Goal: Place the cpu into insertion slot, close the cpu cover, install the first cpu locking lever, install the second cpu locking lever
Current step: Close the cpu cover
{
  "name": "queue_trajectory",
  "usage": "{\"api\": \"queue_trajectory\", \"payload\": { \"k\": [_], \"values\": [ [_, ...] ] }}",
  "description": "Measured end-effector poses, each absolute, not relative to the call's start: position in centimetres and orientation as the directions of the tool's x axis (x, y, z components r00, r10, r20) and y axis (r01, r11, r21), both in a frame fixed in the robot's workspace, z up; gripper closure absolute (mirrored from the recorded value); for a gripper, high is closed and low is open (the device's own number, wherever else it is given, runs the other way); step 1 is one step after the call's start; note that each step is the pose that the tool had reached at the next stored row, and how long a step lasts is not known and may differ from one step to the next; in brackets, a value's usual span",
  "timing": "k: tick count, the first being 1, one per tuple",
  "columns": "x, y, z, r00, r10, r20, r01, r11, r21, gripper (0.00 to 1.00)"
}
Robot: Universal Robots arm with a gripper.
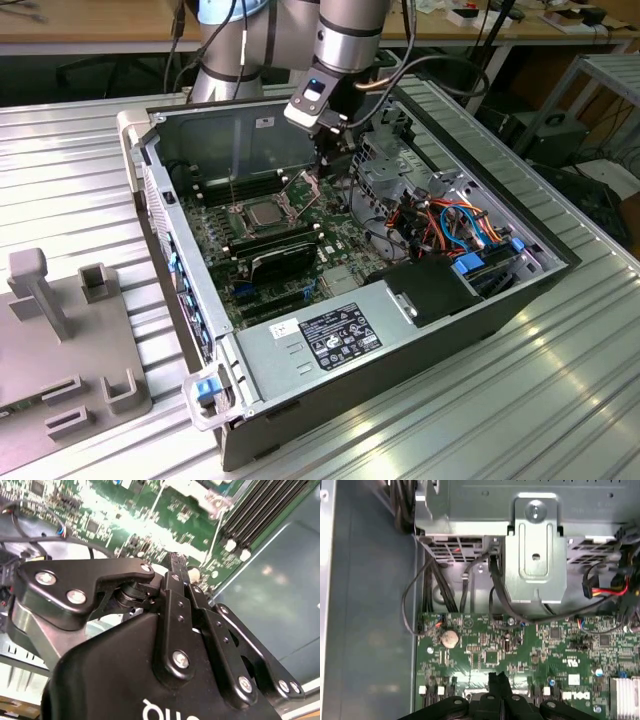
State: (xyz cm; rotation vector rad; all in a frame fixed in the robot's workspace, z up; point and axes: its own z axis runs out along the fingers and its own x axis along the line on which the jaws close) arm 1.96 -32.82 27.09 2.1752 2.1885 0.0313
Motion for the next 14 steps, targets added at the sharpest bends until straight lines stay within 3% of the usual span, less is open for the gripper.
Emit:
{"api": "queue_trajectory", "payload": {
  "k": [14],
  "values": [
    [2.9, -32.6, 25.1, -0.006, 1.000, -0.030, 1.000, 0.007, 0.023, 0.89]
  ]
}}
